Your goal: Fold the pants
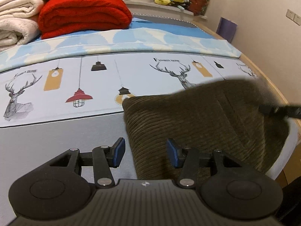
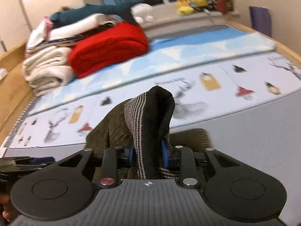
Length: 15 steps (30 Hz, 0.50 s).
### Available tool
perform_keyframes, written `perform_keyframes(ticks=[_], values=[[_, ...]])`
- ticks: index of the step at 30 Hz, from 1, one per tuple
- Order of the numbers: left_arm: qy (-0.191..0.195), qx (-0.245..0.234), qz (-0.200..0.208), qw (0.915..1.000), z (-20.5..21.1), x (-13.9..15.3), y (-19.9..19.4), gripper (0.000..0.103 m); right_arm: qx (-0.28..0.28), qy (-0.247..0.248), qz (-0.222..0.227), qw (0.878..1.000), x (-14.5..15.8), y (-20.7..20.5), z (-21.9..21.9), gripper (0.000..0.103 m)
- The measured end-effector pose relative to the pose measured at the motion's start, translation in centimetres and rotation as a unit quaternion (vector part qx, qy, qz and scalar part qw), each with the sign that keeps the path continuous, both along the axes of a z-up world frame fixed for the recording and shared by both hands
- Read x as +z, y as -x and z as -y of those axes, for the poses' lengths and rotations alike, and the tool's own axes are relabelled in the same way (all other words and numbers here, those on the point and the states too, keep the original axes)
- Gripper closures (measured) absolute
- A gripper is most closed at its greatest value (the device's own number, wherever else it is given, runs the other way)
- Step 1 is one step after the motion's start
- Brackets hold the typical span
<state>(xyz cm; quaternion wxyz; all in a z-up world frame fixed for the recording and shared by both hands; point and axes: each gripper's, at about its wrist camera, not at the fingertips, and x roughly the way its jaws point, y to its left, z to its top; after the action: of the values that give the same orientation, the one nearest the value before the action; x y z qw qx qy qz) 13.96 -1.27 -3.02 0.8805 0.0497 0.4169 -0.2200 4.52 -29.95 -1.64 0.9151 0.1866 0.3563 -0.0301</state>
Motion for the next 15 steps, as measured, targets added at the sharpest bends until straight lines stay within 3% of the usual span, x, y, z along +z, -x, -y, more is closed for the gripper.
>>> perform_keyframes(ticks=[3, 4, 7, 10, 12, 13, 15], values=[[-0.003, -0.014, -0.003, 0.9999, 0.5, -0.2, 0.1, 0.050, -0.013, 0.044, -0.098, 0.994, -3.9, -0.8, 2.2, 0.067], [0.001, -0.019, -0.008, 0.9998, 0.6, -0.2, 0.2, 0.050, -0.031, 0.048, -0.101, 0.993, -4.1, -0.6, 3.0, 0.065], [0.010, -0.059, -0.036, 0.9975, 1.4, -0.8, 0.6, 0.050, -0.057, 0.006, -0.046, 0.997, -2.7, 0.1, 5.0, 0.061], [-0.023, -0.117, -0.078, 0.9898, 2.6, -2.6, 1.1, 0.051, 0.011, 0.000, -0.018, 1.000, -2.0, -0.8, 3.9, 0.060], [-0.080, -0.132, -0.143, 0.9775, 3.5, -5.9, 1.3, 0.055, 0.075, 0.018, -0.006, 0.997, -1.9, -1.7, 2.2, 0.058], [-0.112, -0.137, -0.155, 0.9719, 4.0, -7.2, 1.6, 0.054, 0.106, 0.024, -0.006, 0.994, -2.0, -2.3, 1.3, 0.054], [-0.131, -0.152, -0.143, 0.9692, 4.7, -7.4, 2.0, 0.054, 0.142, 0.039, -0.022, 0.989, -2.8, -3.7, 0.1, 0.049]])
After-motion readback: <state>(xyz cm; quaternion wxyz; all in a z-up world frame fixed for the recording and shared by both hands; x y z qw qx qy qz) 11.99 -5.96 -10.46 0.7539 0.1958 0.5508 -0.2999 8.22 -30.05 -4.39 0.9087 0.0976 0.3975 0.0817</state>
